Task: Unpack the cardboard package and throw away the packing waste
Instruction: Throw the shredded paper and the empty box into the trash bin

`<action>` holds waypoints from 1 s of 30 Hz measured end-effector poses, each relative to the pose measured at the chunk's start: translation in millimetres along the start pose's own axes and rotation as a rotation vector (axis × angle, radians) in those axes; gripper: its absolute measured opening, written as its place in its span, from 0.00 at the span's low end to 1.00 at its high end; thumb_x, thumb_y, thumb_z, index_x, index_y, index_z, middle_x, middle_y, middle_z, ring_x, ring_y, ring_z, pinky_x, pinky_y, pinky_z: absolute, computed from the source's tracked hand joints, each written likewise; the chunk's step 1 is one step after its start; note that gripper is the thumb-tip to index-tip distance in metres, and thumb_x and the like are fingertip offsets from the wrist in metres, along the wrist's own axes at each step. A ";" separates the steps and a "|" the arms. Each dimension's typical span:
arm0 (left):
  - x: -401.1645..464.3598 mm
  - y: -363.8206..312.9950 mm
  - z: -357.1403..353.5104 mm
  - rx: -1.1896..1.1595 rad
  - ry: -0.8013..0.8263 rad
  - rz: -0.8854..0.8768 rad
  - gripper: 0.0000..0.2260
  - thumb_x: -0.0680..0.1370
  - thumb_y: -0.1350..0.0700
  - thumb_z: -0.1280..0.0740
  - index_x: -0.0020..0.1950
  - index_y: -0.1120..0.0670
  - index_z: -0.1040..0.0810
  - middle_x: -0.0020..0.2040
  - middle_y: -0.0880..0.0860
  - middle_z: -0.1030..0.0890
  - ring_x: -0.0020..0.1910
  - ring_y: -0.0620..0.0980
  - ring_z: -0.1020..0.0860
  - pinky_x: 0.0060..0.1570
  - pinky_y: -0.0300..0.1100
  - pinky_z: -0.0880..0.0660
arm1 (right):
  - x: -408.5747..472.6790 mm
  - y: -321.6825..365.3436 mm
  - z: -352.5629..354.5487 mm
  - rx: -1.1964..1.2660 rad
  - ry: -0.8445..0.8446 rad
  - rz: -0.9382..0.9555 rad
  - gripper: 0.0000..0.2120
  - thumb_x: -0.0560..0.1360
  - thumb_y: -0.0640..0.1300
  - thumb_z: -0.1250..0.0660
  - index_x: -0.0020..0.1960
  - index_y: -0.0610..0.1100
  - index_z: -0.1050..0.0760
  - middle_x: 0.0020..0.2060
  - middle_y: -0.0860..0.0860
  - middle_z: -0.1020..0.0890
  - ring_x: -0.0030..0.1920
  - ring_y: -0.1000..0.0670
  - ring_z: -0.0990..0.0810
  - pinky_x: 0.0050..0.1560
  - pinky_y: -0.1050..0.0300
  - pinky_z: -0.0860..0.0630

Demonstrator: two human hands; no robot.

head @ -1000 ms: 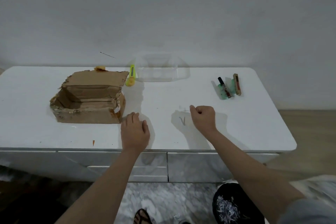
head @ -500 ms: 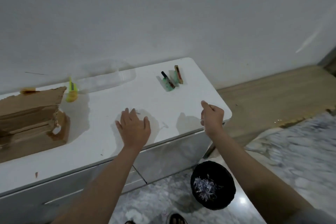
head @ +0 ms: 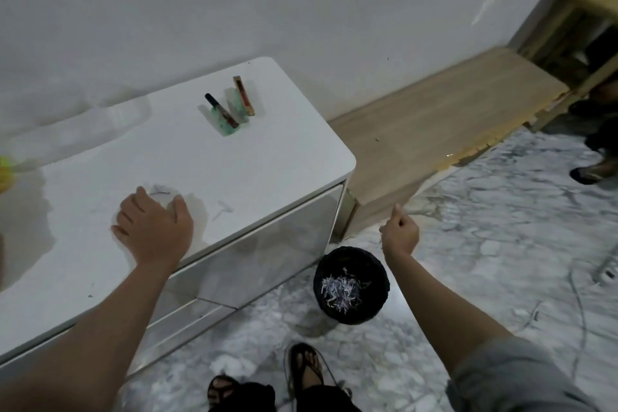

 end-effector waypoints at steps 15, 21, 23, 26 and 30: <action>0.6 -1.8 2.2 0.007 -0.002 -0.004 0.30 0.72 0.46 0.43 0.67 0.65 0.34 0.61 0.68 0.30 0.59 0.68 0.31 0.60 0.61 0.37 | 20.1 -34.7 -3.3 -0.189 0.155 -0.106 0.07 0.68 0.32 0.30 0.44 0.40 0.20 0.39 0.46 0.19 0.39 0.48 0.22 0.44 0.57 0.25; 0.6 -2.4 3.5 -0.028 0.017 0.015 0.31 0.72 0.46 0.43 0.68 0.65 0.35 0.62 0.68 0.30 0.60 0.68 0.32 0.61 0.62 0.39 | 7.0 -30.0 -5.3 -0.173 0.200 -0.132 0.12 0.66 0.28 0.35 0.44 0.41 0.22 0.37 0.45 0.22 0.33 0.48 0.25 0.34 0.59 0.28; 0.3 -1.7 3.1 -0.038 0.030 0.030 0.31 0.72 0.45 0.43 0.68 0.65 0.35 0.62 0.68 0.30 0.60 0.68 0.32 0.61 0.62 0.39 | 0.1 -14.4 -7.4 -0.113 0.188 -0.103 0.10 0.68 0.30 0.34 0.44 0.42 0.23 0.39 0.45 0.21 0.39 0.45 0.23 0.41 0.56 0.26; -1.3 -2.6 2.2 -0.092 0.062 0.046 0.31 0.72 0.45 0.43 0.67 0.65 0.34 0.61 0.68 0.29 0.59 0.68 0.31 0.61 0.61 0.39 | -28.6 32.3 -14.2 -0.062 0.197 0.057 0.05 0.72 0.35 0.33 0.45 0.43 0.24 0.39 0.49 0.21 0.44 0.47 0.22 0.47 0.55 0.25; -1.1 4.5 9.1 -0.368 0.094 0.093 0.31 0.74 0.46 0.40 0.68 0.67 0.35 0.65 0.68 0.31 0.64 0.67 0.32 0.64 0.57 0.38 | -111.7 106.5 -32.2 -0.048 0.194 0.560 0.03 0.73 0.36 0.33 0.45 0.43 0.24 0.45 0.44 0.22 0.42 0.48 0.23 0.41 0.66 0.31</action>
Point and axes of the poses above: each hand's wrist, its own x-axis towards the middle knuckle, its own z-axis out of the back of the hand, y = z × x, the point moved 8 cm from there along x, towards the middle knuckle
